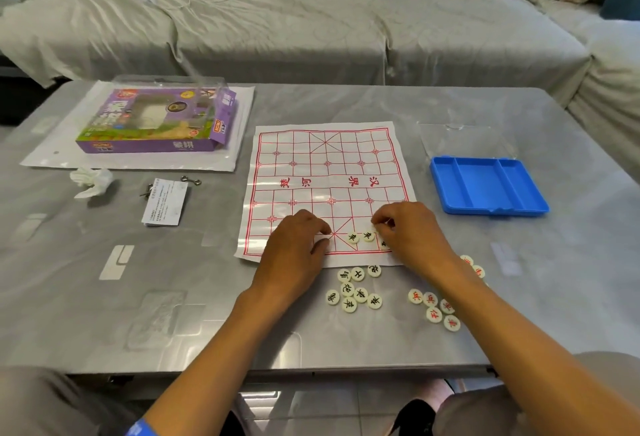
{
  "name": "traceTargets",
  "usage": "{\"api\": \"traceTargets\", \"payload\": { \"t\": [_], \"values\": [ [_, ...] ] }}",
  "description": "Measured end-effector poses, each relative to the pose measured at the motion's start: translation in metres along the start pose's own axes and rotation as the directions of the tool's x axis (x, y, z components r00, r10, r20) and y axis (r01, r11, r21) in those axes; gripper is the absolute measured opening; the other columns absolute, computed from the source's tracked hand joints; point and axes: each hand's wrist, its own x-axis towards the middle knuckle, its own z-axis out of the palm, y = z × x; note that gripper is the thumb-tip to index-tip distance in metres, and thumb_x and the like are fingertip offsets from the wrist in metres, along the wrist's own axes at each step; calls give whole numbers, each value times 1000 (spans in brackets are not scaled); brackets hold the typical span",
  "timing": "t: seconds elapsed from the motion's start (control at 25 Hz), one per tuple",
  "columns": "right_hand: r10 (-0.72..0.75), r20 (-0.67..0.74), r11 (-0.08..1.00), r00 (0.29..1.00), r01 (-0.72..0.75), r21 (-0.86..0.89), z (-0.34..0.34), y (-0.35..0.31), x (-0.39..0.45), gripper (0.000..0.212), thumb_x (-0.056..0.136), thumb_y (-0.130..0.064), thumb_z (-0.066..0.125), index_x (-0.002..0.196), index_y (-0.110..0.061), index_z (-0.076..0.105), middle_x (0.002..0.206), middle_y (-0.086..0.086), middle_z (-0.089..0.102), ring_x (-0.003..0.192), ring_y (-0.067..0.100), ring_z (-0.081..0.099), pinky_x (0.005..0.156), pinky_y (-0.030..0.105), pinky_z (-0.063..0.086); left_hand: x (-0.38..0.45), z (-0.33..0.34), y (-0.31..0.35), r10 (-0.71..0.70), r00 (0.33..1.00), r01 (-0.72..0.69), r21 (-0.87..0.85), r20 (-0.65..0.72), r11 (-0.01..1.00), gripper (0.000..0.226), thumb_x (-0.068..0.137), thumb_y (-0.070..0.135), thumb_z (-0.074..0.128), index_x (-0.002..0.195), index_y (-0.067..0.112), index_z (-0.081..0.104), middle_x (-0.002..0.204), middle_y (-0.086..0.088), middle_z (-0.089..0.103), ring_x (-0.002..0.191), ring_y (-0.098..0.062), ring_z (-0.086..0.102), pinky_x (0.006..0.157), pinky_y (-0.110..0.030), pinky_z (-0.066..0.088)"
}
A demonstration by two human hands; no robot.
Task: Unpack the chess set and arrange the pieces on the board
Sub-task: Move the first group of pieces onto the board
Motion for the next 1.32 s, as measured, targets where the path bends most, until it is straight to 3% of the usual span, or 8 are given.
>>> {"api": "traceTargets", "payload": {
  "t": [0.12, 0.2, 0.32, 0.52, 0.64, 0.76, 1.08, 1.32],
  "values": [
    [-128, -9, 981, 992, 126, -144, -2, 2, -15, 25, 95, -25, 52, 118, -24, 63, 126, -6, 58, 112, 12, 51, 91, 23, 40, -29, -11, 7, 120, 983, -121, -3, 141, 993, 22, 90, 33, 59, 110, 26, 65, 103, 12, 61, 93, -6, 53, 81, -21, 47],
    [-247, 108, 963, 963, 257, -83, -5, 5, -35, 30, 93, -22, 53, 122, -29, 59, 128, -10, 55, 114, 10, 50, 94, 23, 41, -51, -7, 7, 193, 942, -202, 4, 274, 979, 28, 88, 39, 58, 114, 31, 62, 110, 16, 55, 99, -2, 46, 82, -16, 41],
    [-322, 307, 925, 896, 366, -99, -1, 8, -49, 31, 94, -24, 53, 123, -32, 58, 128, -14, 52, 115, 9, 48, 96, 25, 43, -62, 5, 2, 243, 930, -251, -5, 277, 968, 22, 88, 34, 60, 109, 29, 67, 109, 15, 55, 99, -3, 46, 76, -8, 34],
    [-318, 246, 923, 916, 358, -138, 1, 10, -47, 23, 93, -30, 53, 115, -30, 61, 116, -11, 58, 107, 11, 50, 89, 29, 47, -61, 3, 4, 187, 966, -184, -33, 180, 982, 14, 87, 31, 62, 98, 27, 69, 97, 14, 62, 88, -3, 52, 73, -11, 39],
    [-328, 216, 919, 920, 363, -152, 2, 9, -52, 25, 94, -34, 51, 117, -30, 60, 117, -12, 55, 105, 8, 47, 85, 25, 46, -37, -9, -4, 74, 997, -72, -80, 21, 994, 12, 87, 25, 66, 99, 24, 69, 97, 13, 63, 90, -3, 56, 79, -14, 47],
    [-275, 221, 941, 936, 309, -137, 2, 6, -53, 23, 94, -38, 51, 115, -32, 58, 111, -12, 53, 98, 7, 47, 79, 22, 46, -13, -13, -26, -9, 1000, 10, 15, -13, 1000, 12, 88, 24, 66, 100, 23, 69, 100, 10, 65, 91, -9, 60, 81, -21, 49],
    [-173, 241, 977, 955, 198, -83, 0, 4, -58, 14, 91, -38, 56, 102, -31, 57, 102, -12, 57, 87, 7, 51, 78, 24, 50, -27, -1, -43, 69, 994, -66, 38, -86, 997, 6, 88, 21, 68, 93, 20, 69, 96, 10, 65, 88, -10, 56, 76, -17, 44],
    [-95, 72, 995, 993, 94, 12, -2, 8, -38, 18, 90, -35, 61, 107, -28, 62, 108, -10, 59, 92, 6, 54, 81, 18, 45, -33, -6, -42, 100, 993, -92, 109, -64, 990, 12, 86, 22, 69, 98, 19, 73, 105, 5, 71, 95, -16, 63, 82, -21, 46]
  ]
}}
